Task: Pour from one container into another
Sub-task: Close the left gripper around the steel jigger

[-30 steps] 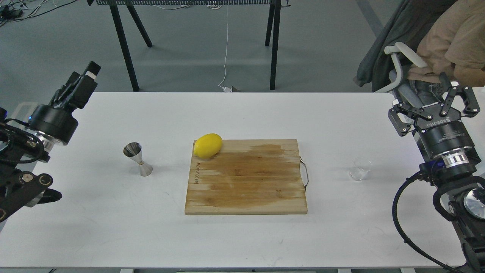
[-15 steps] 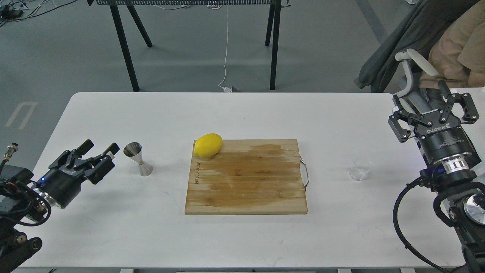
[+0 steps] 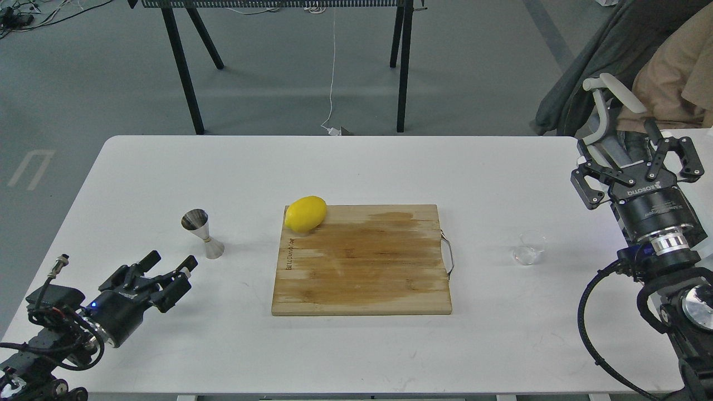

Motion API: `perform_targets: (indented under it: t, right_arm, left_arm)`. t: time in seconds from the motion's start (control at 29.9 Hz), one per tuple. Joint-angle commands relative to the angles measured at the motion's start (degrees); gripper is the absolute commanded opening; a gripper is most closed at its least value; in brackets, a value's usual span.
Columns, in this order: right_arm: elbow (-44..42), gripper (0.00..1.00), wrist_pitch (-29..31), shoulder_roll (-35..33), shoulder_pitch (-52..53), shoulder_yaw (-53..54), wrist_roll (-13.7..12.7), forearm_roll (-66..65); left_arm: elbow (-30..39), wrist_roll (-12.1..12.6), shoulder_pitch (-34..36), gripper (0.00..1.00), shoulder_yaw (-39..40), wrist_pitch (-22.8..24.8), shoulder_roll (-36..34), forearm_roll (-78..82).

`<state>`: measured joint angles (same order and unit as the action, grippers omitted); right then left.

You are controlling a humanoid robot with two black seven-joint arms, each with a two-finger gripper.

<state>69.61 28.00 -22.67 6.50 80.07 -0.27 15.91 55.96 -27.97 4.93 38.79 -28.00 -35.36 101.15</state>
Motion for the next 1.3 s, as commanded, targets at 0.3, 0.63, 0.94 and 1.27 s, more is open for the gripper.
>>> perform_targets:
  t: [0.3, 0.63, 0.94, 1.27]
  right_arm:
    - [0.0, 0.99, 0.0, 0.0, 0.09, 0.18, 0.0, 0.0]
    - [0.0, 0.99, 0.0, 0.0, 0.18, 0.18, 0.0, 0.0]
    - [0.0, 0.99, 0.0, 0.0, 0.18, 0.18, 0.0, 0.0]
    - [0.0, 0.99, 0.0, 0.0, 0.44, 0.18, 0.0, 0.0]
  left_arm:
    - [-3.57, -0.03, 0.78, 0.98, 0.06, 0.0, 3.1, 0.02]
    - [-8.14, -0.03, 4.91, 0.98, -0.64, 0.0, 6.61, 0.02]
    - [-9.81, -0.03, 6.23, 0.98, -0.9, 0.0, 7.58, 0.02]
    - [-12.53, -0.03, 8.78, 0.98, -1.43, 0.0, 9.34, 0.1]
